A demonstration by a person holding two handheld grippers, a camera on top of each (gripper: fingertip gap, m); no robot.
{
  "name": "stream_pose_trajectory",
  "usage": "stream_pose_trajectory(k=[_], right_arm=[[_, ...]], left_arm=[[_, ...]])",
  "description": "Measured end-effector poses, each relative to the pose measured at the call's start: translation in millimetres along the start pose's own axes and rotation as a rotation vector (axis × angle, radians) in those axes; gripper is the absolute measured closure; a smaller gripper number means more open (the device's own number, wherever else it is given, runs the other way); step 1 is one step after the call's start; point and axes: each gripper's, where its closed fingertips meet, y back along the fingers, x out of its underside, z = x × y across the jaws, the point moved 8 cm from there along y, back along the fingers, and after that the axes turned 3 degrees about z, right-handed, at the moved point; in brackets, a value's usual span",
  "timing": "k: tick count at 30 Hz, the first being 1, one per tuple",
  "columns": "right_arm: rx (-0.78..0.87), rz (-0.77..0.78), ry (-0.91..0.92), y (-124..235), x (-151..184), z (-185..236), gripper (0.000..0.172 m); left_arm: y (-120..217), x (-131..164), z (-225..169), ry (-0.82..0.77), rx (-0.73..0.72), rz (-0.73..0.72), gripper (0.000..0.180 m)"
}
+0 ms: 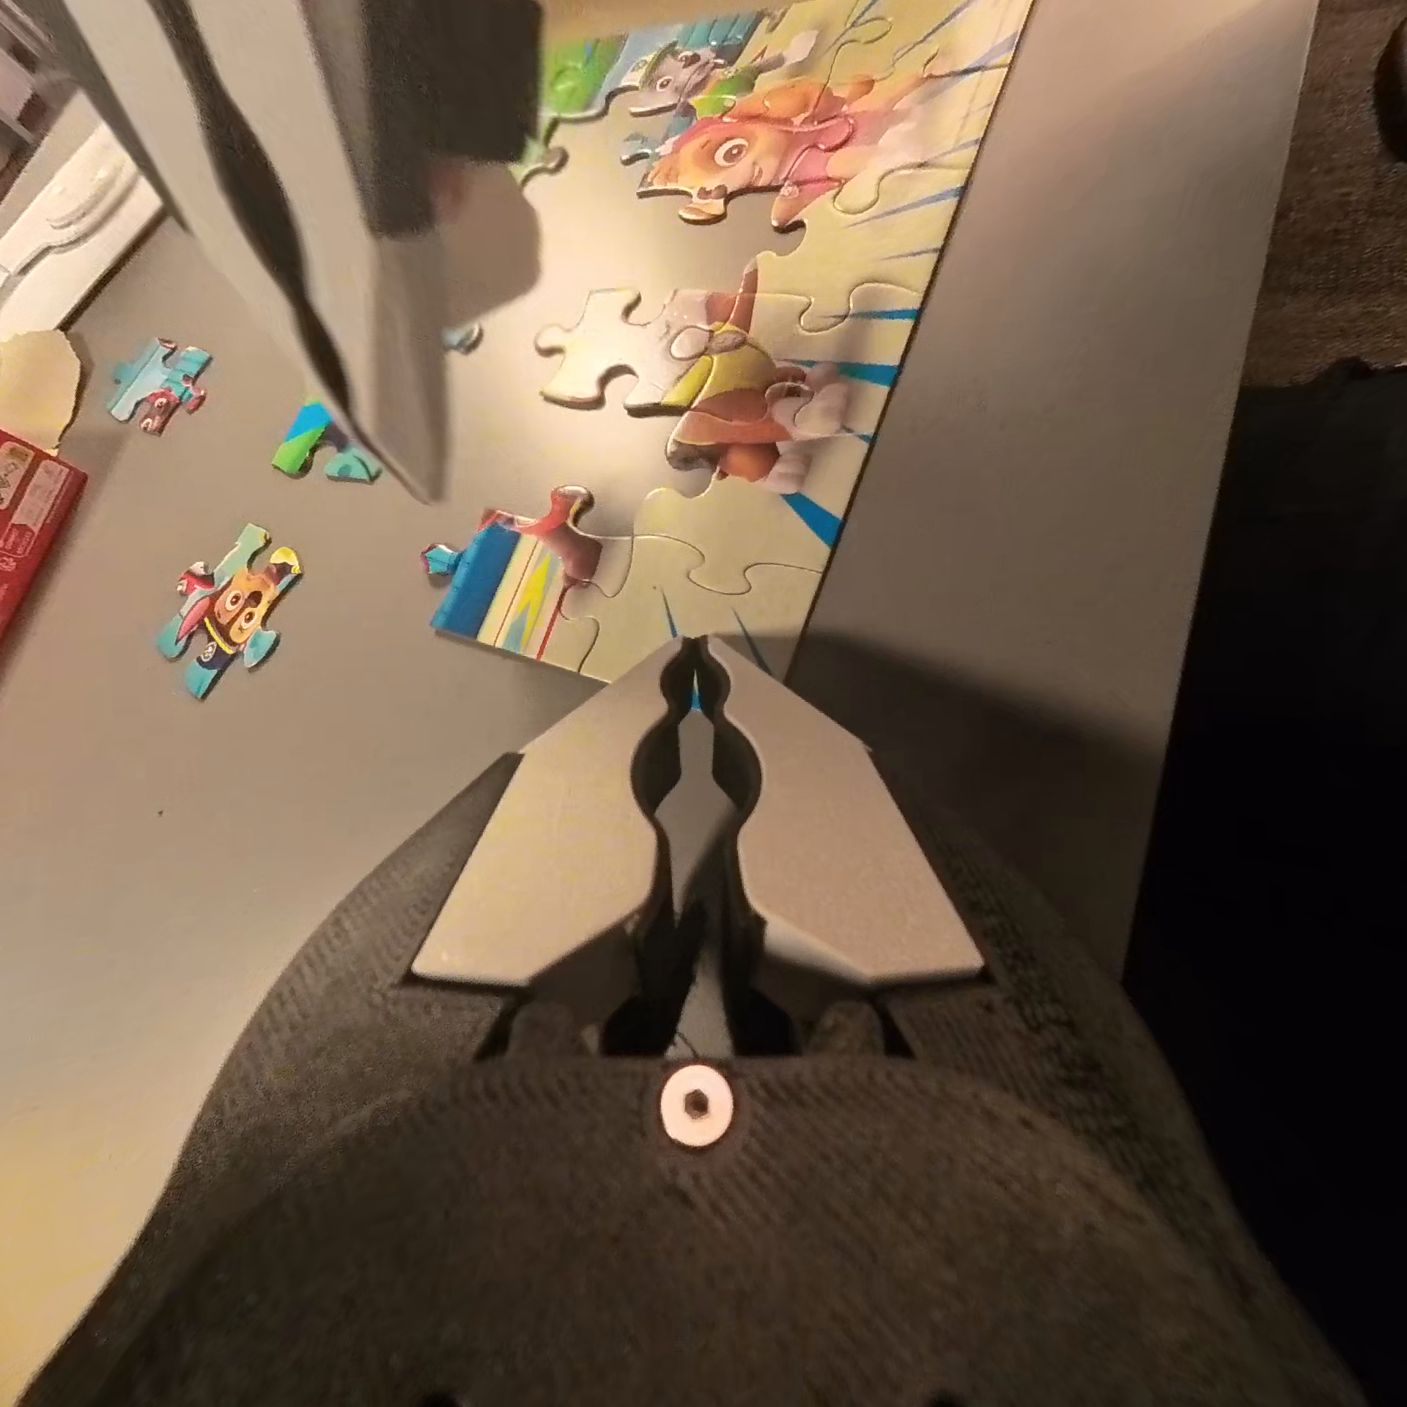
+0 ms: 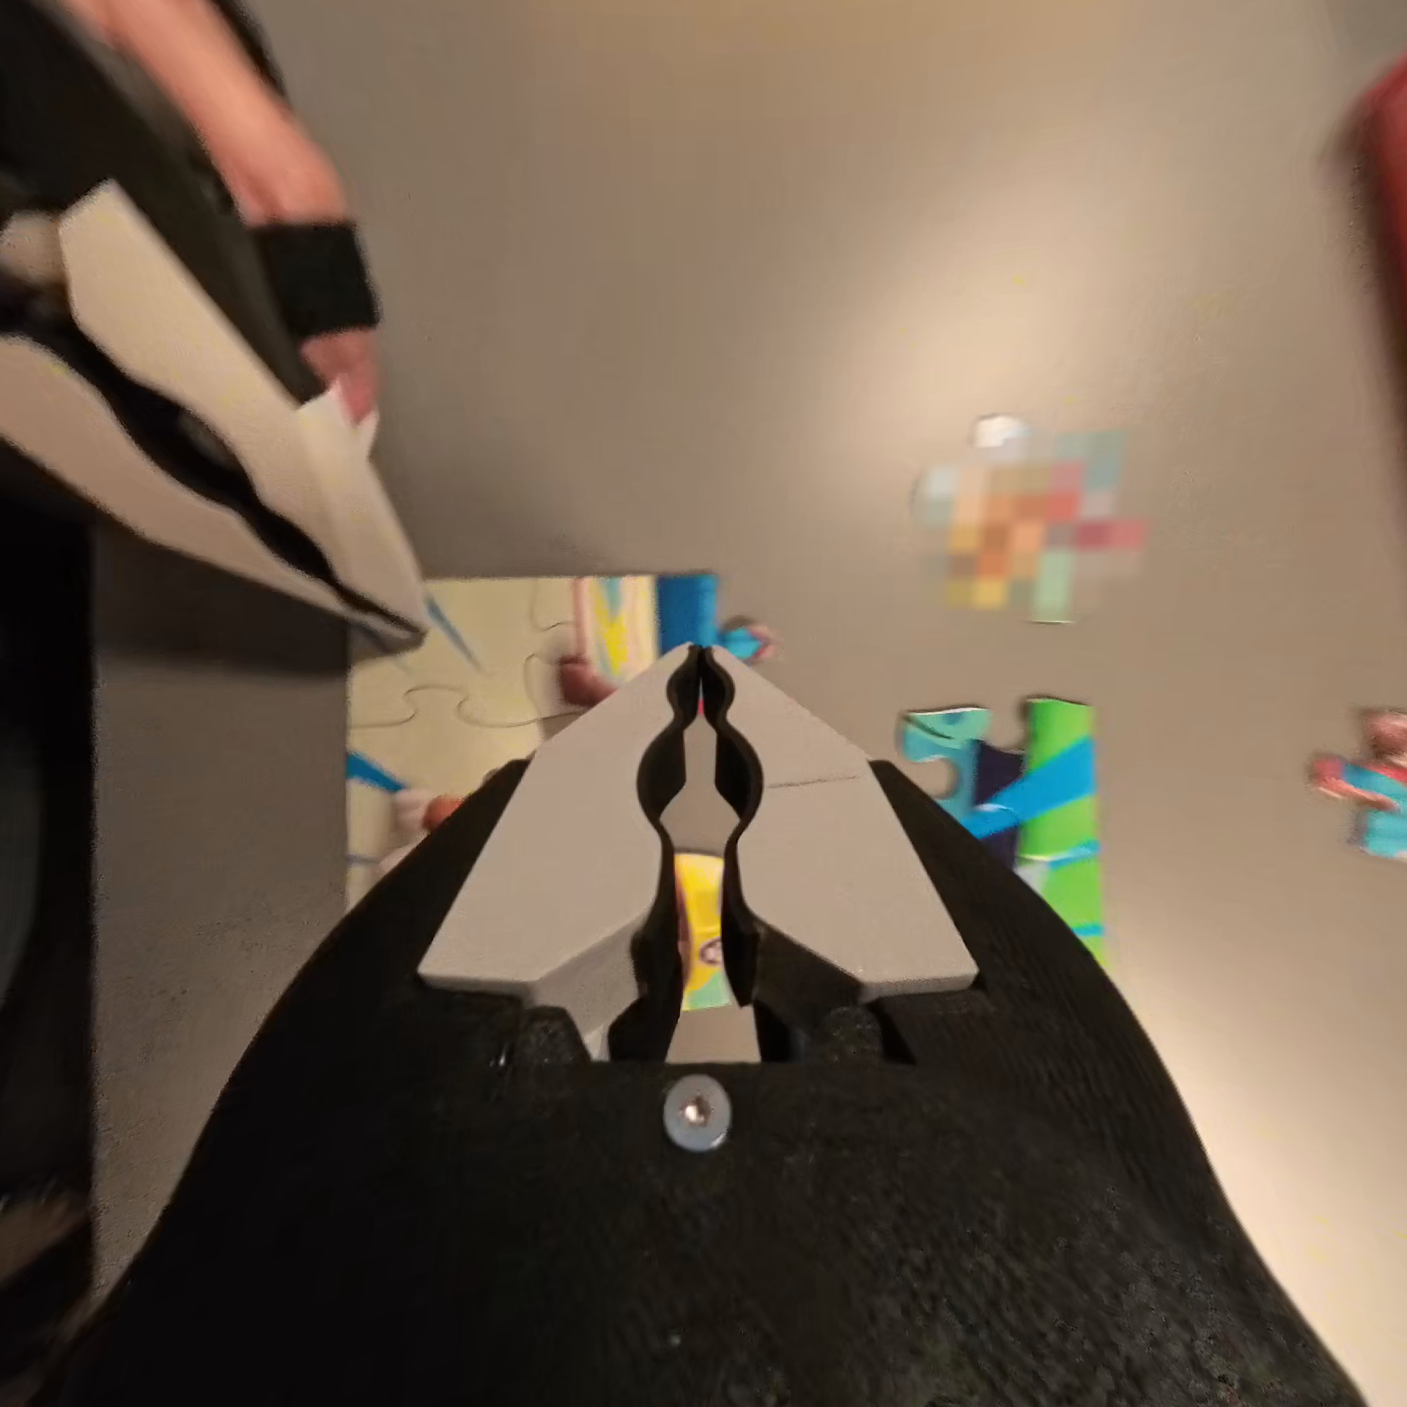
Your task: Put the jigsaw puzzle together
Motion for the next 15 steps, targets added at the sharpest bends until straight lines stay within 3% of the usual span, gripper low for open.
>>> stream_pose_trajectory(k=[5, 10, 12, 15], right_arm=[[0.307, -0.430, -0.208, 39, 24, -28, 0.172], [0.738, -0.767, -0.209, 78, 63, -39, 0.171], [0.888, -0.840, -0.186, 86, 79, -39, 0.171], [1.021, -0.831, -0.178, 85, 96, -39, 0.172]], left_arm=[[0, 0, 0, 0.003, 0.002, -0.003, 0.180], [0, 0, 2, 0.025, 0.022, -0.002, 0.180], [0, 0, 2, 0.034, 0.029, -0.001, 0.180], [-1, 0, 2, 0.036, 0.029, -0.001, 0.180]])
